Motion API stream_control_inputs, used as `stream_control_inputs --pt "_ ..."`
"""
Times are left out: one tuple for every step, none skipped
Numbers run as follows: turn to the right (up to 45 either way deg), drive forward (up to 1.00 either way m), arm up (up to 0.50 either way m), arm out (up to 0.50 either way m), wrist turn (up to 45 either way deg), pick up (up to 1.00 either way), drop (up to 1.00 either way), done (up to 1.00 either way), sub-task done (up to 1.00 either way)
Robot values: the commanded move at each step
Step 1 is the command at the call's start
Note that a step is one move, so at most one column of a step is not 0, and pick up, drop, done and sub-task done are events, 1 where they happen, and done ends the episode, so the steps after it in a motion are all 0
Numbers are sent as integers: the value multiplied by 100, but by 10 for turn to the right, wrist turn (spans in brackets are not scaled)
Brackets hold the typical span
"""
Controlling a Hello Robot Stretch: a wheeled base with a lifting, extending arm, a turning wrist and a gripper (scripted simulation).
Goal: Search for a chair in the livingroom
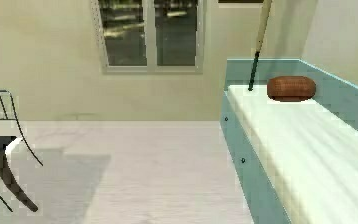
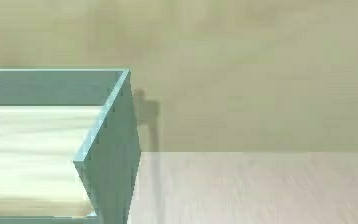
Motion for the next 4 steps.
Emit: stream_control_inputs --pt "450 0 0 0 0 0 0 0 0" --pt "450 0 0 0 0 0 0 0 0" --pt "450 0 0 0 0 0 0 0 0" --pt "420 0 0 0 0 0 0 0 0"
